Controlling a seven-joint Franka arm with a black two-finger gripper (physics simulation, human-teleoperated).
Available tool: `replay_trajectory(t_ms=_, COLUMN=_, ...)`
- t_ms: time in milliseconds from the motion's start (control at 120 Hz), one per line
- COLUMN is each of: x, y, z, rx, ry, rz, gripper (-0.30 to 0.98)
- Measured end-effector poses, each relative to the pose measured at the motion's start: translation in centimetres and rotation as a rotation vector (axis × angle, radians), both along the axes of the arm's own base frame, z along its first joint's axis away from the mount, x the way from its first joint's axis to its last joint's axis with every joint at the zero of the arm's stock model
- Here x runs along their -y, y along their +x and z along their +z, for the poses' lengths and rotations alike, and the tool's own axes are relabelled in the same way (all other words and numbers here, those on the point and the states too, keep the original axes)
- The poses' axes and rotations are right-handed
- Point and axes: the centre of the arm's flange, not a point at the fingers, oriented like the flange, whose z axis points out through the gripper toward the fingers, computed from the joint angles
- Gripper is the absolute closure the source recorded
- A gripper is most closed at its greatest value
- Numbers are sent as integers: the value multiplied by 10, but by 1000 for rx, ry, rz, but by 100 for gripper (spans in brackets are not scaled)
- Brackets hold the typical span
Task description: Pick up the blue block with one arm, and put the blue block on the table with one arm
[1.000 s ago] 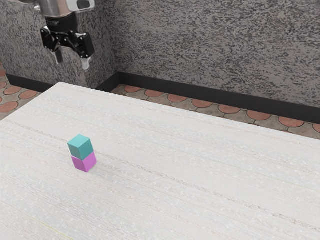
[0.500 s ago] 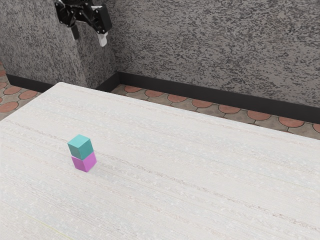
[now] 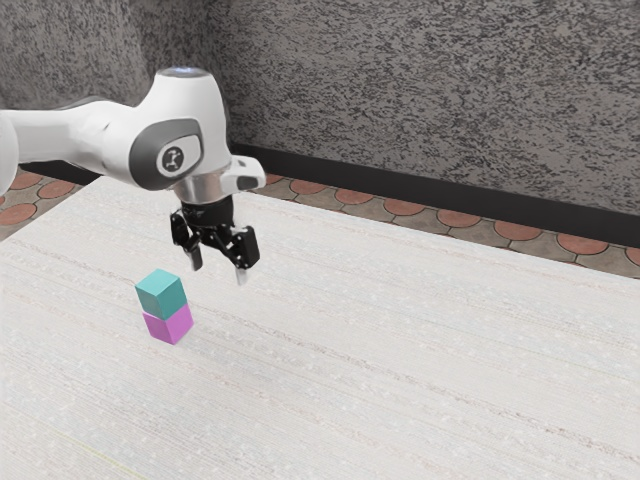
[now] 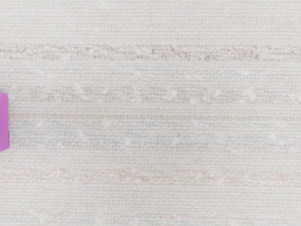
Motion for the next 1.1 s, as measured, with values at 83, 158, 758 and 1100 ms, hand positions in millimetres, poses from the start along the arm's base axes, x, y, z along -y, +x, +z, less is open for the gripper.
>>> replay_trajectory(t_ms=83, x=-5, y=4, z=1, rx=55, ry=0, rz=-16, gripper=0)
replay_trajectory(t_ms=158, x=-10, y=5, z=8, rx=101, ry=13, rz=-45, gripper=0)
replay_trajectory(t_ms=758, x=-157, y=-33, z=-2, rx=127, ry=59, rz=25, gripper=0)
replay_trajectory(t_ms=1100, x=-175, y=-17, z=-46, rx=84, ry=38, rz=-28, gripper=0)
